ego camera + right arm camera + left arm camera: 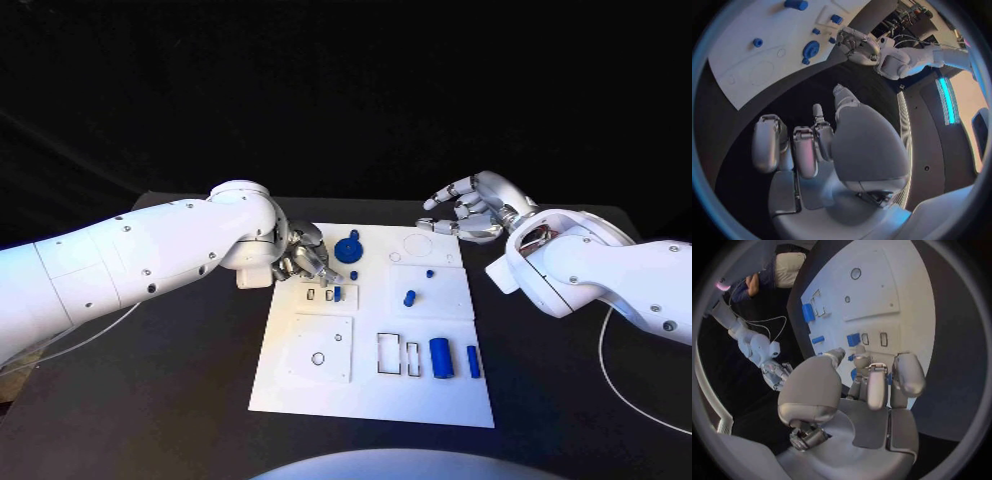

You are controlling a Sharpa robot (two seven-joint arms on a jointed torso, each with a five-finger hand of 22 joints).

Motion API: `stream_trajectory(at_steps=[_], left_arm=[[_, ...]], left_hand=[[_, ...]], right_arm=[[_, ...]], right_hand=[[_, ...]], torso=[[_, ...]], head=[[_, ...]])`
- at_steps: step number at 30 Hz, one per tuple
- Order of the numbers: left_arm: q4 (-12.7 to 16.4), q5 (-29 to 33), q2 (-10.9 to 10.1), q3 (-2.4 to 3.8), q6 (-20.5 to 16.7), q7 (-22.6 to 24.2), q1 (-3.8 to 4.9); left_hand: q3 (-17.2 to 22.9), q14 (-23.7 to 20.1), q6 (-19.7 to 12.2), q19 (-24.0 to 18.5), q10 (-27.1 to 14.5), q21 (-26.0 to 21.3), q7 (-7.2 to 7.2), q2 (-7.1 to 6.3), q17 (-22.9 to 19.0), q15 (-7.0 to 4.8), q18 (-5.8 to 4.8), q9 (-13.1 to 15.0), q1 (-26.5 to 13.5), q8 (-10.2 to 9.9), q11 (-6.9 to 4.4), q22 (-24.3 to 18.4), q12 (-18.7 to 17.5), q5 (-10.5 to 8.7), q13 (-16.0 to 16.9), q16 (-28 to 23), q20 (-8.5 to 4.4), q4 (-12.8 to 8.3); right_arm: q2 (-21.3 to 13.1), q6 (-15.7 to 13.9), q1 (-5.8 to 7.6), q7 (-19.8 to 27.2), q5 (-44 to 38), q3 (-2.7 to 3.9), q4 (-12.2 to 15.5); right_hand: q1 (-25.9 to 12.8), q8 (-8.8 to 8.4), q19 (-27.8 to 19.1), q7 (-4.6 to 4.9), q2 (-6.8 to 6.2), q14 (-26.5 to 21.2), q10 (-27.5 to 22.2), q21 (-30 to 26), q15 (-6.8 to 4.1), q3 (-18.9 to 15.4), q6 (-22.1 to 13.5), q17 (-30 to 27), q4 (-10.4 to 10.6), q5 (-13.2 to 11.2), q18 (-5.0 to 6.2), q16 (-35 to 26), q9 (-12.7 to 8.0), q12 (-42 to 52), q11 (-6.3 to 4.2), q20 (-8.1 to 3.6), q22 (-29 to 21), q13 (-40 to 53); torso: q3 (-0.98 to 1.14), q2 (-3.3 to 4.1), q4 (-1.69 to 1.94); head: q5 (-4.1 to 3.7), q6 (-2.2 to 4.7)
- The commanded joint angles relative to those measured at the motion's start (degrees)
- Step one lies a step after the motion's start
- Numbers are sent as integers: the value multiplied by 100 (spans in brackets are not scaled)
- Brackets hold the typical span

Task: Assemble the parts on the task board

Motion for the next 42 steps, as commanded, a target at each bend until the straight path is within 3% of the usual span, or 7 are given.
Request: stream_trajectory(at_steps=[1, 17, 42], left_arm=[[-49, 48, 71, -10, 318, -89, 6], [-174, 104, 233, -31, 308, -104, 2], [-389, 145, 379, -40, 455, -116, -12]], left_hand=[[45, 366, 42, 75, 127, 95, -16, 47, 516, -1, -88, 21, -21, 23, -11, 172, 113, 0, 149, 34, -3, 6], [-26, 364, 146, 131, 291, 205, -63, -8, 509, -30, -116, 134, -235, 142, -51, 355, 287, -18, 349, 34, -24, 10], [-61, 363, 148, 141, 290, 232, -77, -26, 506, -41, -124, 182, -302, 181, -62, 403, 296, -20, 345, 34, -33, 10]], right_arm=[[7, 97, 0, -53, -82, -1, -3], [39, 116, -3, -96, -101, -2, -35], [54, 141, -6, -112, -108, -2, -55]], right_hand=[[-44, 37, -46, 1, 37, 448, -43, -38, 4, -23, 41, 786, 8, 13, 84, -24, 8, -33, 12, -18, 462, 428], [-49, 38, -52, 0, 42, 447, -48, -51, 3, -25, 40, 782, 8, 14, 86, -26, 8, -40, 11, -19, 454, 421], [-66, 43, -55, -2, 52, 445, -47, -58, 2, -32, 42, 775, 8, 14, 87, -30, 10, -40, 9, -20, 451, 421]], torso=[[-13, 10, 1], [-12, 6, 4], [-8, 8, 1]], head=[[1, -15], [-19, -90], [-35, -175]])
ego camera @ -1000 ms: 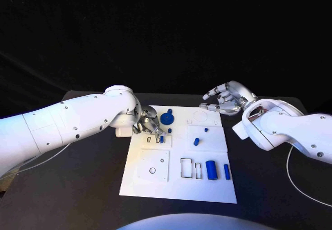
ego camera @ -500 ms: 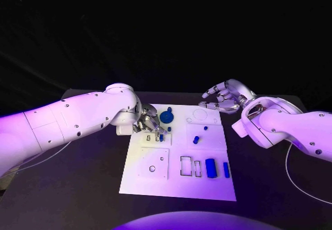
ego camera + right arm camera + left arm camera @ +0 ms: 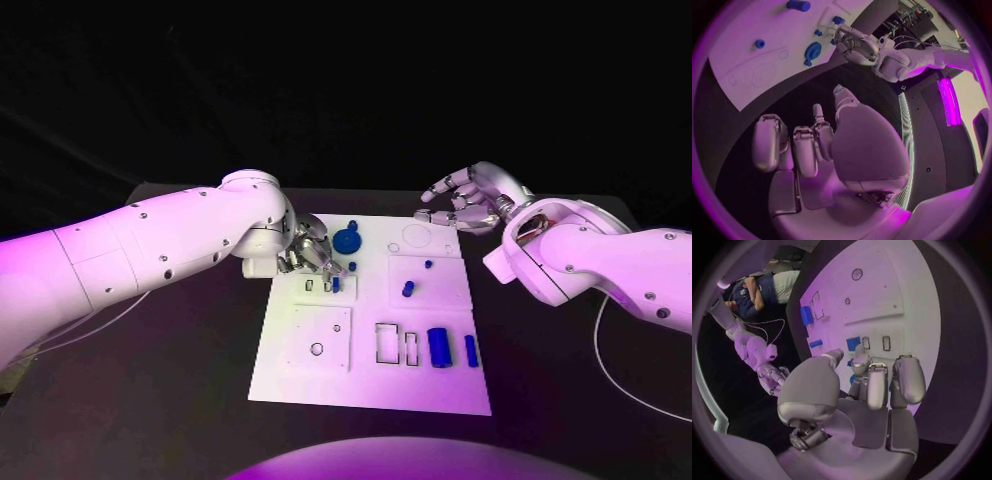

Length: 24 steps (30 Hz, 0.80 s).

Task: Assemble the parts on the task board

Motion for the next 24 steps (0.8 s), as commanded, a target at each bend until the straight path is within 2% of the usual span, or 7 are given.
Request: stream_trajectory(at_steps=[1, 13, 24], left_arm=[[-18, 73, 33, -1, 151, -7, -4], [-93, 118, 88, -17, 224, -9, -29], [-139, 158, 128, -24, 293, 5, -44]], left_hand=[[-38, 363, 44, 54, 31, 35, -16, -7, 508, -42, -36, 12, -72, 31, -22, 7, 15, -20, -6, 34, -1, 5], [-25, 363, 34, 55, 23, 43, -26, -6, 507, -48, -38, 34, -39, 45, -31, 21, 14, -7, -13, 34, -5, -10], [11, 363, 10, 50, 5, 50, -35, -3, 507, -57, -38, 71, 42, 61, -40, 28, 6, 5, -33, 34, -13, -16]], right_arm=[[4, 83, -3, -13, -71, 0, -1], [17, 96, -7, -25, -73, 0, -17], [26, 109, -11, -33, -75, -1, -32]], right_hand=[[-44, 20, -35, -2, 30, 445, -26, -26, 2, -32, 42, 777, 8, 14, 88, -30, 6, -18, -12, 1, 454, 418], [-51, 22, -37, -3, 34, 445, -30, -32, 1, -35, 42, 778, 8, 14, 89, -30, 7, -24, -13, 0, 451, 412], [-59, 25, -41, -4, 42, 443, -32, -42, 0, -38, 43, 768, 8, 15, 91, -34, 8, -27, -14, -1, 445, 409]], torso=[[-1, 1, 0], [5, -5, 6], [1, -1, 6]], head=[[-2, -15], [-2, -38], [-25, -51]])
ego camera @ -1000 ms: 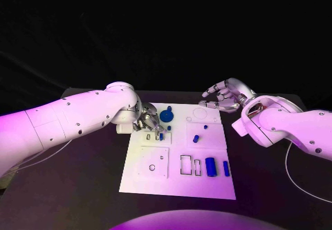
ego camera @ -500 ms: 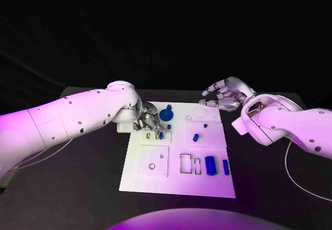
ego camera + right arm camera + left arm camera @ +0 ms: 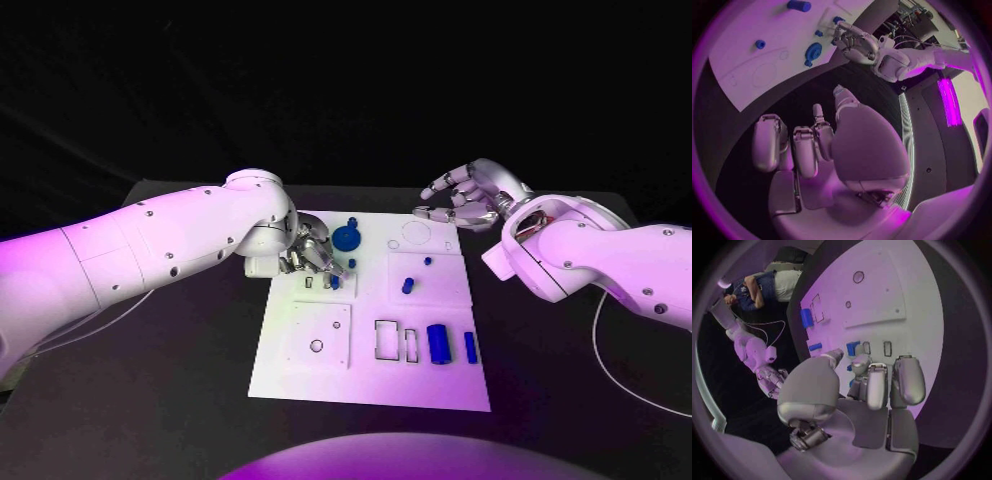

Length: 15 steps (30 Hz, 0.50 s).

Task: Assemble the parts on the task board

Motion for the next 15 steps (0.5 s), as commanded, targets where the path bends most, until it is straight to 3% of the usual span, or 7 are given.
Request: stream_trajectory(at_steps=[1, 15], left_arm=[[-12, 76, 20, 0, 134, 13, -3], [-38, 105, 40, -2, 188, 15, -10]], left_hand=[[24, 341, -16, 28, 2, 30, -17, 12, 506, -38, -37, 16, 75, 35, -42, 8, 6, 7, -9, 34, 6, -16], [192, 341, -62, 17, -31, 46, -28, 25, 502, -49, -39, 94, 339, 51, -55, 30, -8, 21, -49, 35, -5, -27]], right_arm=[[7, 86, -5, -16, -69, -1, -4], [18, 101, -9, -36, -72, -1, -11]], right_hand=[[-35, 25, -42, -4, 19, 442, -32, -29, 0, -37, 43, 764, 8, 15, 91, -34, 9, -27, -14, -1, 446, 410], [-39, 27, -40, -6, 27, 443, -31, -29, -1, -38, 44, 765, 6, 16, 91, -34, 10, -26, -15, -2, 448, 411]], torso=[[-2, 2, 3], [-4, 4, 2]], head=[[-12, -2], [-17, -17]])
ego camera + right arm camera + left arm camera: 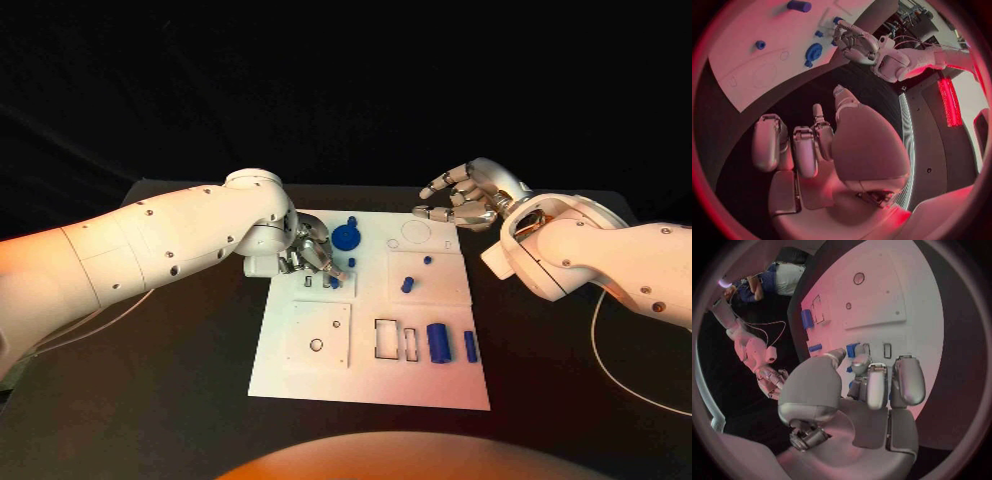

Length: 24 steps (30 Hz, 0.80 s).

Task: Assemble the parts on the task board

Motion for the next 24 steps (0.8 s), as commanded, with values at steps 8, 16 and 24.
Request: stream_trajectory(at_steps=[8, 16, 24], left_arm=[[-21, 64, 33, 1, 69, 17, -5], [-39, 75, 53, 1, 42, 18, -10], [-59, 90, 59, 1, 19, 20, -14]], left_hand=[[100, 362, -45, 17, -15, 30, -8, 31, 502, -30, -41, 22, 119, 28, -34, 11, -12, 25, -14, 35, -7, 10], [118, 362, -46, 17, -13, 32, -8, 39, 502, -30, -41, 26, 131, 27, -35, 15, -9, 25, -11, 35, -7, 12], [319, 362, -66, 10, -24, 36, -15, 94, 501, -37, -40, 61, 278, 20, -41, 17, -18, 27, -33, 36, -10, 1]], right_arm=[[9, 93, -6, -25, -68, -1, 3], [12, 103, -6, -29, -68, -1, 3], [15, 125, -6, -40, -68, -1, -1]], right_hand=[[-41, 28, -41, -6, 31, 442, -31, -20, -2, -38, 44, 762, 6, 16, 90, -36, 6, -27, -15, -3, 447, 411], [-41, 28, -41, -6, 31, 442, -31, -20, -2, -38, 44, 762, 6, 16, 90, -36, 6, -27, -15, -3, 447, 411], [-41, 28, -41, -6, 31, 442, -31, -20, -2, -38, 44, 762, 6, 16, 90, -36, 6, -27, -15, -3, 447, 411]], torso=[[0, 6, -4], [0, 7, -7], [0, 6, -5]], head=[[-8, 1], [-10, -11], [-16, -25]])
